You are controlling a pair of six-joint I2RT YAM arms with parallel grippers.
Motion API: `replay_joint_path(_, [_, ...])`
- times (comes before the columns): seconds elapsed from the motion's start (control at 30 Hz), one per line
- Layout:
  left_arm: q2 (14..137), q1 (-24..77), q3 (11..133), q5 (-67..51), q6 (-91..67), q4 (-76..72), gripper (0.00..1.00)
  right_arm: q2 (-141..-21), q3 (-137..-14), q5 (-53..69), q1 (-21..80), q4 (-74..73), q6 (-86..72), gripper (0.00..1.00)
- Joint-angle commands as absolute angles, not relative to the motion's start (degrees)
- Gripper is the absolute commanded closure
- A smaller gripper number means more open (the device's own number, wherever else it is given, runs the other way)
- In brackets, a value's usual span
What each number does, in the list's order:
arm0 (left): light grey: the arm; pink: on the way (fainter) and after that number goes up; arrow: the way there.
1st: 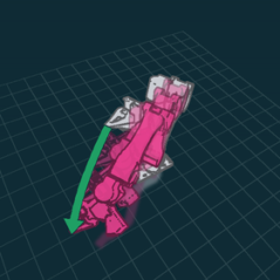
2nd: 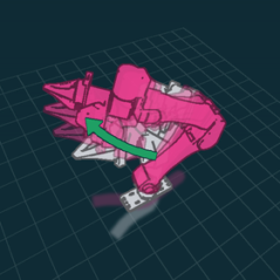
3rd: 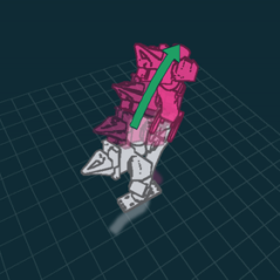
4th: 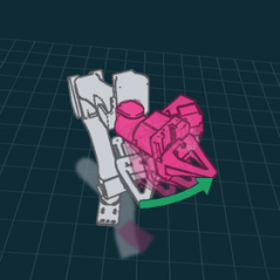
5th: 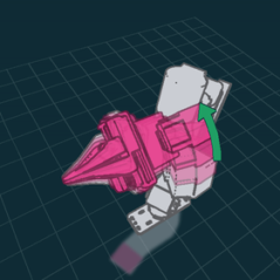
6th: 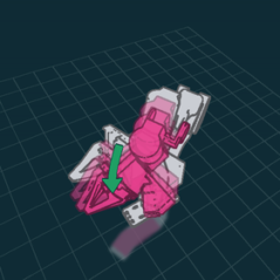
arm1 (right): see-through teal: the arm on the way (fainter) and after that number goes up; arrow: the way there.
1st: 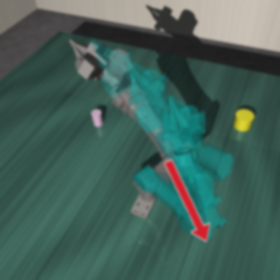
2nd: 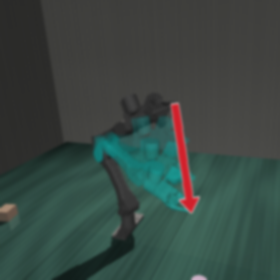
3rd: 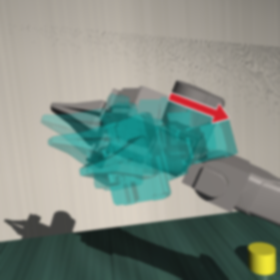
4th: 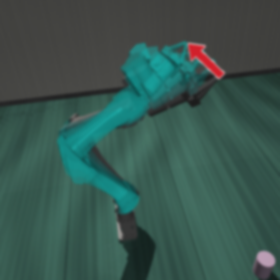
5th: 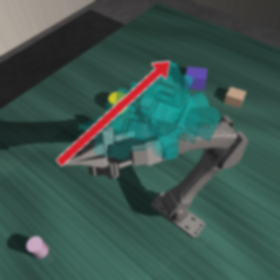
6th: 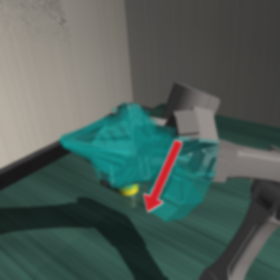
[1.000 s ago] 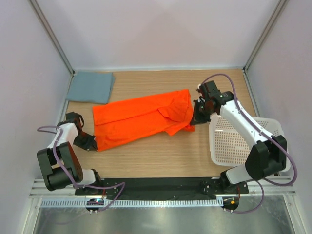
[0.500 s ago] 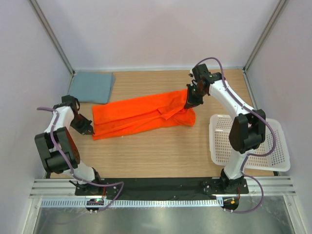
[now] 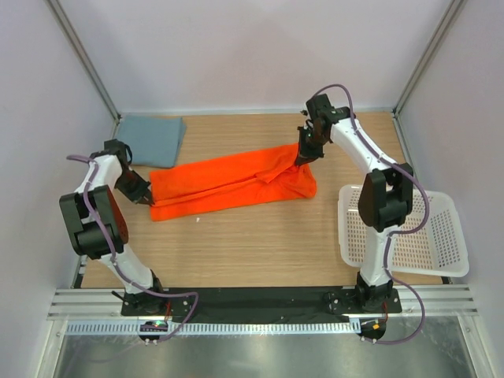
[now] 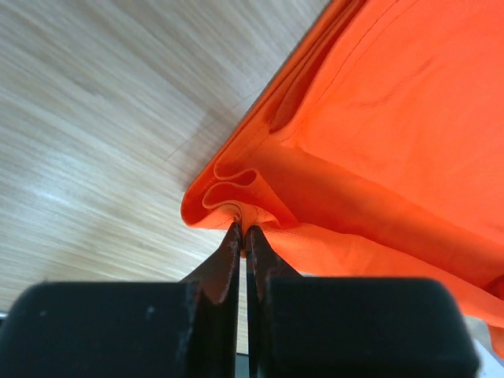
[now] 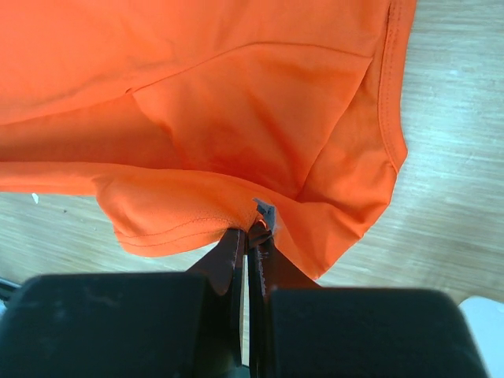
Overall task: Fold and stack the t-shirts
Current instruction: Fold the tshirt
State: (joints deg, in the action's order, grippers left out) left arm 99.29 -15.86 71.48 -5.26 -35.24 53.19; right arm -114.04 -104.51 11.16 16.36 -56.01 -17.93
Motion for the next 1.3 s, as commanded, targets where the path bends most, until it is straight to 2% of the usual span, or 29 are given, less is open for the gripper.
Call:
replay_joint_path(0.0, [101.42, -15.64, 74.79, -5.71, -33.66, 54.49, 1.0, -115.4, -108.19, 10.98, 16.08, -55.73, -17.05, 0.98])
replay_joint_path(0.43, [108.1, -14.42, 80.94, -6.24, -33.49, 54.67, 1.0, -123.92, -119.7, 12.13, 16.0, -57.83, -17.05, 0.99])
replay_joint_path(1.27, [115.74, -13.97, 87.27, -3.96, -35.07, 54.49, 1.0, -131.22, -127.53, 11.86, 15.91, -57.49, -17.75, 0.99])
